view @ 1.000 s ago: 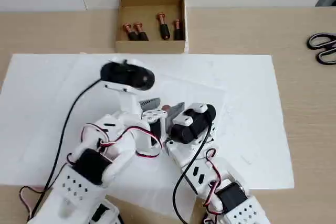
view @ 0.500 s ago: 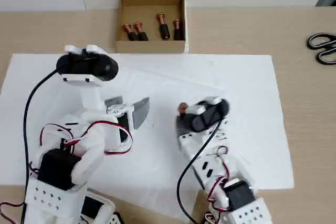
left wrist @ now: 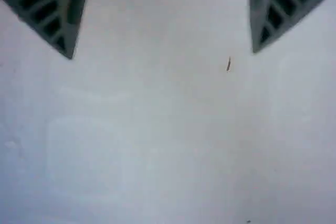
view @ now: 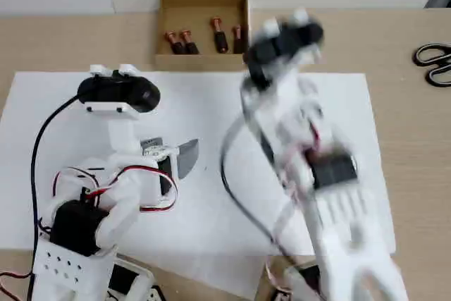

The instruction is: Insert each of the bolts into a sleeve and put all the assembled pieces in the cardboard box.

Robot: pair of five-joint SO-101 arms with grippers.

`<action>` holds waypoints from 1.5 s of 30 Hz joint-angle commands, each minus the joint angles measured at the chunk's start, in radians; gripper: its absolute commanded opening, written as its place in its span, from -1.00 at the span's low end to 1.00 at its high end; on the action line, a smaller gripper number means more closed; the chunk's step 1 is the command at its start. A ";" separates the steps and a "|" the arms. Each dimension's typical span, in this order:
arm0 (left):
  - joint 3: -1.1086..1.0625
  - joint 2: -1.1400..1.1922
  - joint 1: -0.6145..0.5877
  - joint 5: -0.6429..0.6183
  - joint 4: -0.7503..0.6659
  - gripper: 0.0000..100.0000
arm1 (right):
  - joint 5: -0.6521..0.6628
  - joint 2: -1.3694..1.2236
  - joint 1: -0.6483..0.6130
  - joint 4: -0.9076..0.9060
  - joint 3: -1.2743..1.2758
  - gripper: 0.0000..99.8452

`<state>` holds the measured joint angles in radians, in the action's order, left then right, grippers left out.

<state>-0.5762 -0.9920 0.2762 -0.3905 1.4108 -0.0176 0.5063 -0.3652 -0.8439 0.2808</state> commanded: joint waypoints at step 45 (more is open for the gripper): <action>0.004 -0.031 -0.005 0.011 -0.043 -0.59 | 0.068 -1.793 -0.016 0.082 -1.967 -0.49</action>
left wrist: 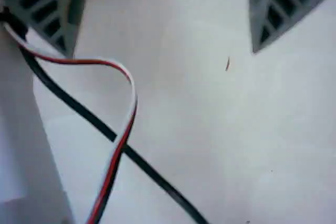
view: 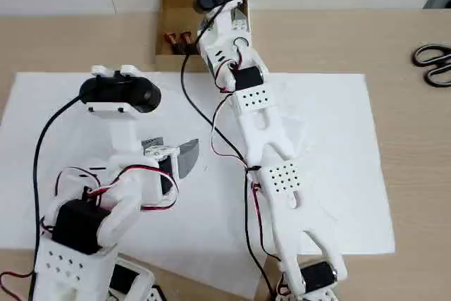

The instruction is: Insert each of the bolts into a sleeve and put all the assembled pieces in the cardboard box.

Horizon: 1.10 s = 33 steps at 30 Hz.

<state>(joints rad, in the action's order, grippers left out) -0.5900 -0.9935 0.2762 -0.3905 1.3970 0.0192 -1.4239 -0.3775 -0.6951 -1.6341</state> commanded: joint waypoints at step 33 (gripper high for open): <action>-0.489 -0.773 -0.204 0.124 -0.288 -0.59 | 0.075 2.223 0.124 -0.914 1.570 -0.49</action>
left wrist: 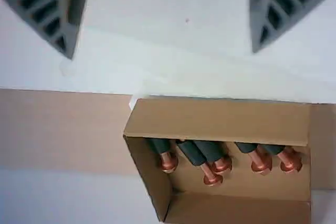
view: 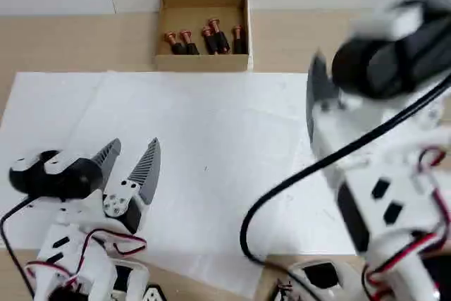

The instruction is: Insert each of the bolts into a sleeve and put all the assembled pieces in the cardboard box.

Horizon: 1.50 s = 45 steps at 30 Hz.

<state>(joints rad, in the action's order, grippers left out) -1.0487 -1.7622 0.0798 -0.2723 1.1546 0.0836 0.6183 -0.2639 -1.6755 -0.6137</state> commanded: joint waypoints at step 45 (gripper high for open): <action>-0.576 -0.006 -0.008 0.002 -0.130 -0.59 | 0.009 1.168 0.119 0.773 2.295 -0.49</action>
